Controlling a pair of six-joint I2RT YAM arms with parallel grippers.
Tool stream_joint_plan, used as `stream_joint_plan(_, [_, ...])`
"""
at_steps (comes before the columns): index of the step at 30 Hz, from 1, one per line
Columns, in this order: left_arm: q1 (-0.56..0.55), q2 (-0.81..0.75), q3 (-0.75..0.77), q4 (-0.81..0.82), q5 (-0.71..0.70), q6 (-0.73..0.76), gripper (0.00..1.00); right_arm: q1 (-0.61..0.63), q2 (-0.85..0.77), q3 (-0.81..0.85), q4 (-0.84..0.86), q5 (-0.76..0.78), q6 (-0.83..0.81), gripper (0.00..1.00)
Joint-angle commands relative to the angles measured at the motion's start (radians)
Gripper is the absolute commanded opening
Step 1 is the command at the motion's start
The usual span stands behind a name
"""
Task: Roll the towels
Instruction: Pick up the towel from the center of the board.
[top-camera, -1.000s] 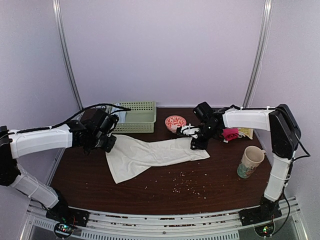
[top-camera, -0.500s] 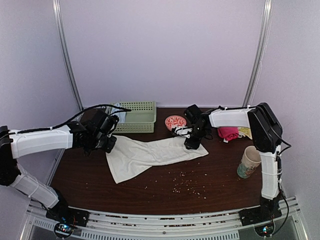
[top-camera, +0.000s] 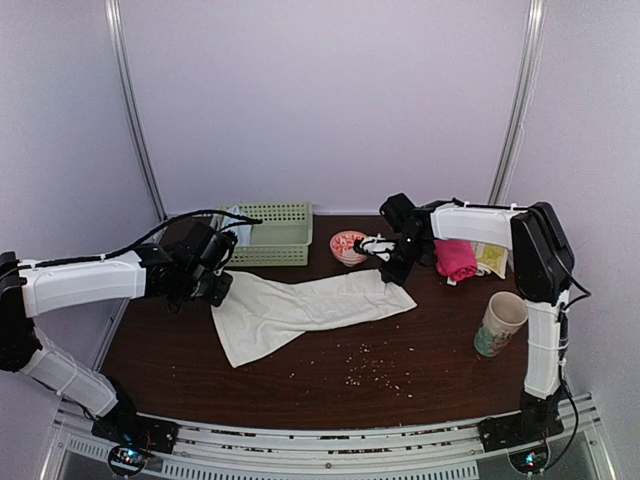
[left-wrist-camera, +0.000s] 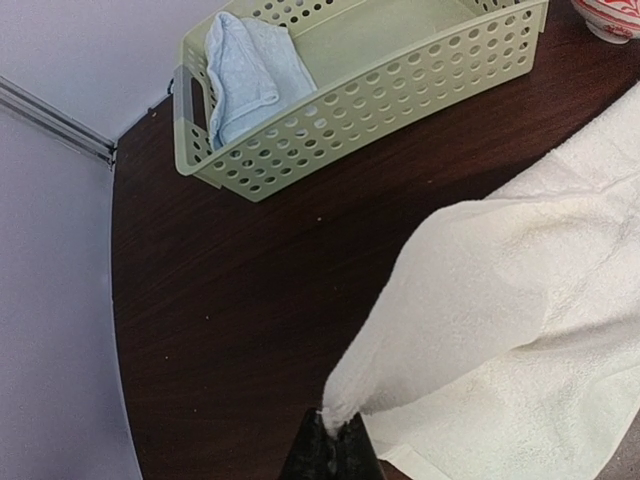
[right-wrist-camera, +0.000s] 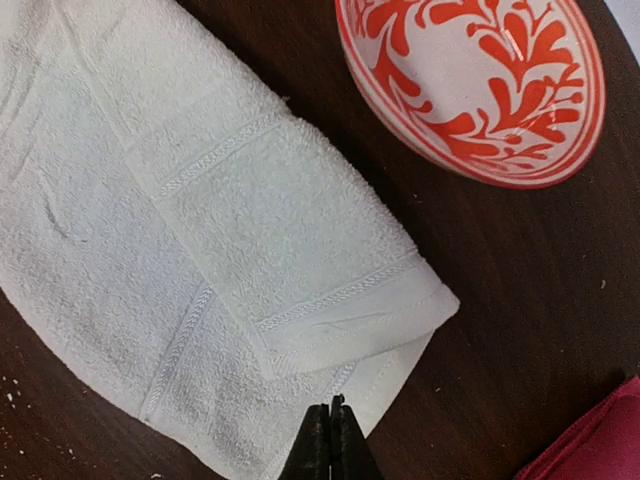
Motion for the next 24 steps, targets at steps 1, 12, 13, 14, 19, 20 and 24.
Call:
stream_joint_plan(1, [0.010,0.003,0.000,0.046,-0.015,0.012,0.00,-0.001,-0.137,-0.022,-0.002,-0.041,0.013,0.00])
stream_joint_plan(12, [0.013,-0.001,0.001,0.061,-0.006,0.020,0.00,-0.066,0.009,0.089,0.014,-0.093,0.273,0.42])
stream_joint_plan(13, [0.013,-0.003,0.000,0.062,-0.007,0.021,0.00,-0.074,0.022,0.099,0.005,-0.105,0.290,0.42])
stream_joint_plan(14, [0.013,-0.003,-0.001,0.063,-0.006,0.022,0.00,-0.082,0.034,0.108,-0.006,-0.118,0.303,0.42])
stream_joint_plan(19, [0.015,0.000,-0.007,0.074,-0.005,0.018,0.00,-0.121,0.085,0.132,-0.023,-0.214,0.344,0.43])
stream_joint_plan(20, [0.014,0.001,-0.008,0.075,-0.005,0.020,0.00,-0.125,0.095,0.134,-0.027,-0.225,0.346,0.43])
stream_joint_plan(24, [0.015,0.010,-0.008,0.079,-0.001,0.021,0.00,-0.130,0.127,0.139,-0.044,-0.317,0.342,0.41])
